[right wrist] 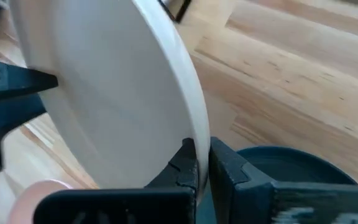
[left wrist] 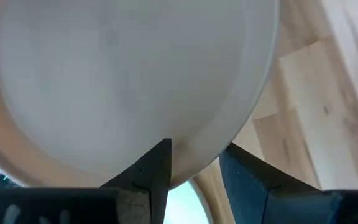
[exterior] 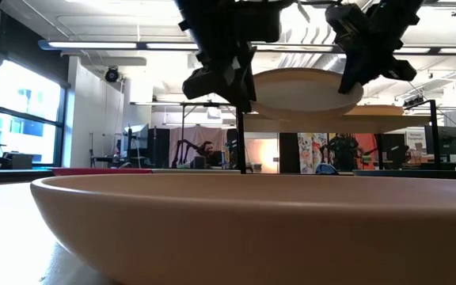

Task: Place and stack plates onto a shelf
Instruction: Stack the white plate on top of the light brown plate

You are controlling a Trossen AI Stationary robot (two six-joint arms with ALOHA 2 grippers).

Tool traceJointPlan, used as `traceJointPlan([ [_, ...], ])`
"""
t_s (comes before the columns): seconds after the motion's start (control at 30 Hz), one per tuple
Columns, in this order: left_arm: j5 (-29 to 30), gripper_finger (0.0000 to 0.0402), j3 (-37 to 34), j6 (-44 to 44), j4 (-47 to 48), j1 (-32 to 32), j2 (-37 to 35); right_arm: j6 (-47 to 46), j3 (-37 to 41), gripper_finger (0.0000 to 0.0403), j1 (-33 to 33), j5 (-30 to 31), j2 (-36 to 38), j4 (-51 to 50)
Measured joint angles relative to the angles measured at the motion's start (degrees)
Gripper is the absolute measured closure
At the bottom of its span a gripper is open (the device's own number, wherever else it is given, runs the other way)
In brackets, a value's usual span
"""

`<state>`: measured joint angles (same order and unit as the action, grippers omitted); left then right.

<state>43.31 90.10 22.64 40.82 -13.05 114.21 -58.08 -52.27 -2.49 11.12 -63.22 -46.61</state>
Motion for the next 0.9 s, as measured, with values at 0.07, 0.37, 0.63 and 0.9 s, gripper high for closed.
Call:
traceJointPlan([
  [0.07,1.67,0.0280,0.01,-1.12,2.09,-0.14,-0.83,-0.20,-0.02,0.0403,-0.95,0.10,0.73,0.19],
  [0.37,2.51,0.0282,-0.06,-4.61,6.30,0.95,-8.31,-2.95,0.04,0.0403,-5.21,2.28,3.30,-1.13],
  [0.63,2.86,0.0282,-0.06,-5.81,8.24,3.17,-16.69,-2.77,-2.49,0.0403,-10.13,3.17,6.56,-2.27],
  [0.9,2.72,0.0282,-0.06,-12.28,15.11,6.88,-24.06,-1.90,-10.45,0.0403,-16.39,6.99,9.42,-13.55],
])
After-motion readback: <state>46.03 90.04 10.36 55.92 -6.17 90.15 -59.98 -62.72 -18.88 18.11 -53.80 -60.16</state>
